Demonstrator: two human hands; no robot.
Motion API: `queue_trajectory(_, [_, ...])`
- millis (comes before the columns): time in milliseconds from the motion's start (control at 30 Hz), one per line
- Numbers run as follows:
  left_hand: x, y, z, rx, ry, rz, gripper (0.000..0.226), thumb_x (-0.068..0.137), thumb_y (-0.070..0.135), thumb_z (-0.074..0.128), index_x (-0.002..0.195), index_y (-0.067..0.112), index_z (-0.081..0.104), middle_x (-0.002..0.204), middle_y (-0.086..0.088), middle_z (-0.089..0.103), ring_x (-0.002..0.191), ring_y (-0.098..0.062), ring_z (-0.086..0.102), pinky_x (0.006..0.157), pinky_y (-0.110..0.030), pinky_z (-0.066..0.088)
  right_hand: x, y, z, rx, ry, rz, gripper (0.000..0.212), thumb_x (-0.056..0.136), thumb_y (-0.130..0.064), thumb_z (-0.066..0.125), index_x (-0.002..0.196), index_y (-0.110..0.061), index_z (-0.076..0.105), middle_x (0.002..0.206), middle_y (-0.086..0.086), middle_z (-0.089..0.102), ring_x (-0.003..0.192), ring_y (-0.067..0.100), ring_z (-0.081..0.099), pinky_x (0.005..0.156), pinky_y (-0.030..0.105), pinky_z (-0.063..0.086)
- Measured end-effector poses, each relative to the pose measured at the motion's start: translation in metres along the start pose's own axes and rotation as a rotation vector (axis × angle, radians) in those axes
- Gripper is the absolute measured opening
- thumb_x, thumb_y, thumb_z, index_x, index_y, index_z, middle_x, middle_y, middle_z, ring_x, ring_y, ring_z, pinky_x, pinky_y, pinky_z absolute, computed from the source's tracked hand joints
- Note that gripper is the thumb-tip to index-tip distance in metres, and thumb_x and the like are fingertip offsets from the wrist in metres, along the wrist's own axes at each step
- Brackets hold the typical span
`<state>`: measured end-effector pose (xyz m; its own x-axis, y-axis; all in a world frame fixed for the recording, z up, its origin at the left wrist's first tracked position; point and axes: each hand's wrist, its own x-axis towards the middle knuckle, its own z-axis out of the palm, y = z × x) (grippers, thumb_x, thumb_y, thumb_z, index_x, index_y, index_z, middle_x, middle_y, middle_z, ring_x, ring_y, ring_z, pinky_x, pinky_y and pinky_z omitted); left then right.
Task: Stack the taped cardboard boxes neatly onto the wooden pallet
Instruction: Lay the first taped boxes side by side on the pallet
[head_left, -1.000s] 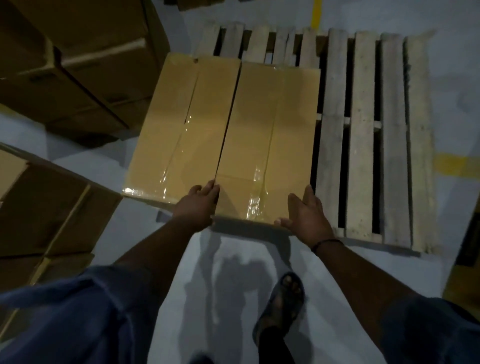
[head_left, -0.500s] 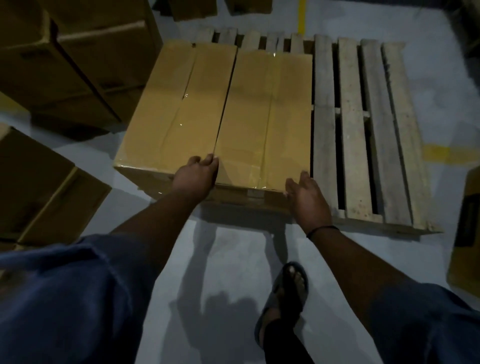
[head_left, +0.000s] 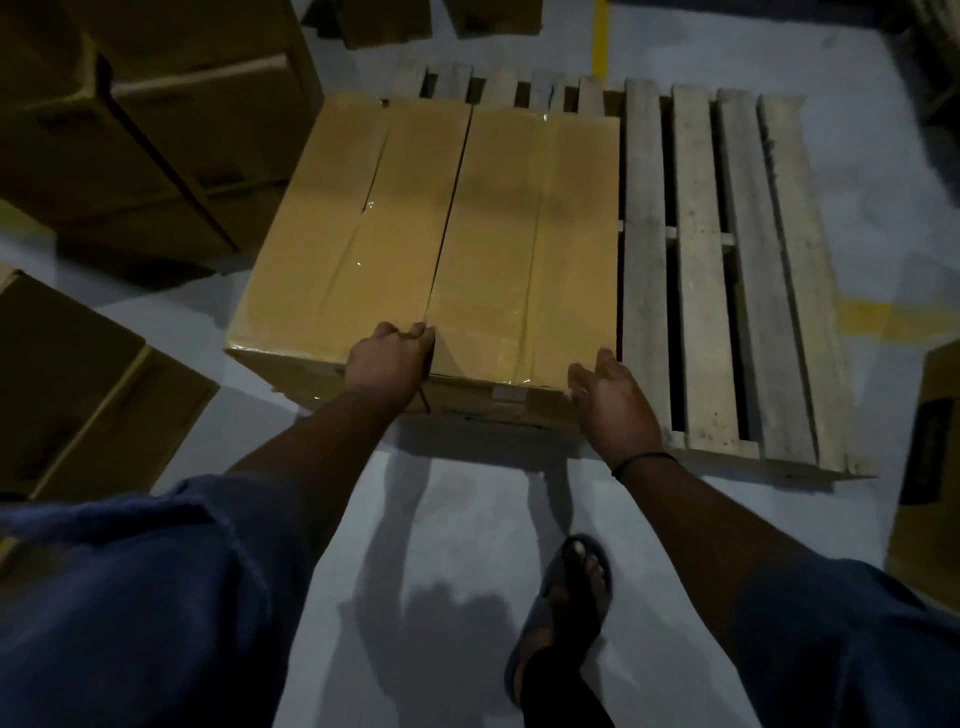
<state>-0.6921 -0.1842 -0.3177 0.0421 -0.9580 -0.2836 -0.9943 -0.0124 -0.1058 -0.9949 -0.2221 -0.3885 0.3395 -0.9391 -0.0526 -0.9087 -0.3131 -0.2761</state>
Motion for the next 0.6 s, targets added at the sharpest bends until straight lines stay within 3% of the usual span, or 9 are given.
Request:
queue_trajectory(200, [-0.001, 0.000, 0.001, -0.007, -0.024, -0.017, 0.070, 0.097, 0.023, 0.068, 0.157, 0.019, 0.033, 0.148, -0.003, 0.056, 0.131, -0.030, 0.051, 0.072, -0.042, 0.058, -0.002, -0.002, -0.001, 0.027, -0.017, -0.006, 0.014, 0.098, -0.016, 0.059, 0.111, -0.015, 0.061, 0.136, 0.027, 0.046, 0.107, 0.043, 0.057, 0.086, 0.044, 0.055])
queue_trajectory(400, [-0.002, 0.002, 0.005, 0.014, -0.025, -0.019, 0.058, 0.103, 0.020, 0.055, 0.157, 0.018, 0.033, 0.158, -0.002, 0.045, 0.137, -0.032, 0.047, 0.082, -0.044, 0.056, -0.009, -0.007, -0.006, 0.024, -0.031, -0.023, 0.013, 0.099, -0.012, 0.058, 0.110, -0.014, 0.064, 0.141, 0.029, 0.044, 0.109, 0.043, 0.057, 0.088, 0.043, 0.055])
queue_trajectory(500, [-0.005, 0.001, 0.008, 0.012, -0.040, 0.001, 0.063, 0.103, 0.025, 0.058, 0.159, 0.018, 0.031, 0.165, -0.001, 0.034, 0.141, -0.033, 0.042, 0.093, -0.044, 0.053, -0.012, -0.010, -0.013, 0.059, -0.049, -0.002, 0.015, 0.097, -0.009, 0.062, 0.110, -0.013, 0.068, 0.143, 0.027, 0.045, 0.115, 0.044, 0.056, 0.091, 0.043, 0.055])
queue_trajectory(600, [-0.007, 0.001, 0.008, 0.004, -0.042, 0.018, 0.067, 0.102, 0.028, 0.060, 0.160, 0.019, 0.029, 0.168, 0.000, 0.029, 0.146, -0.032, 0.038, 0.099, -0.045, 0.049, -0.011, -0.019, -0.029, 0.202, -0.004, 0.084, 0.016, 0.096, -0.008, 0.065, 0.111, -0.009, 0.073, 0.143, 0.025, 0.046, 0.124, 0.041, 0.054, 0.100, 0.029, 0.042])
